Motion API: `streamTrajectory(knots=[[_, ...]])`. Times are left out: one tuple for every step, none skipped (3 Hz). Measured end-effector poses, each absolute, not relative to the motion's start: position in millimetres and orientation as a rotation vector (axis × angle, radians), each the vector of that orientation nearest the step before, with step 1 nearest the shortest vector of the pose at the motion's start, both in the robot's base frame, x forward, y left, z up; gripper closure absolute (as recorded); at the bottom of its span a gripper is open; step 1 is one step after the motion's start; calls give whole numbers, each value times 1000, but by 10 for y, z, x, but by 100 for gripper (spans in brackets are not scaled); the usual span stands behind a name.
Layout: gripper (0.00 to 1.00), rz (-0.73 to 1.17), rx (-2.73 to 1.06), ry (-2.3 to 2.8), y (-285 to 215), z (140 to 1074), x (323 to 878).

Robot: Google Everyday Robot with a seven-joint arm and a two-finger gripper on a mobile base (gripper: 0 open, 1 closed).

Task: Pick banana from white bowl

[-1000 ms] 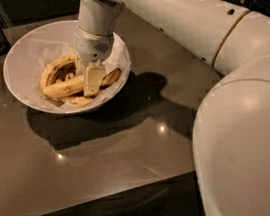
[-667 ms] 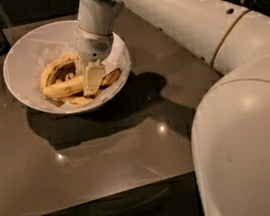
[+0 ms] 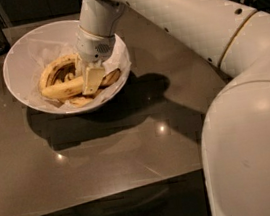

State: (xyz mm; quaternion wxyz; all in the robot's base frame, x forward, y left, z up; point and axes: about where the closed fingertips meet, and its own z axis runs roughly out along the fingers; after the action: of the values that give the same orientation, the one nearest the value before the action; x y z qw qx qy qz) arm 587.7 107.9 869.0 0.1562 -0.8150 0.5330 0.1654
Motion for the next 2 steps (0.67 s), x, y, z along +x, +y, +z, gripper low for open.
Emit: streamTrajectory(knots=[[100,460,-2334,1479,1117,8812,5778],[100,434,-2346,1441,1153,8959,5704]])
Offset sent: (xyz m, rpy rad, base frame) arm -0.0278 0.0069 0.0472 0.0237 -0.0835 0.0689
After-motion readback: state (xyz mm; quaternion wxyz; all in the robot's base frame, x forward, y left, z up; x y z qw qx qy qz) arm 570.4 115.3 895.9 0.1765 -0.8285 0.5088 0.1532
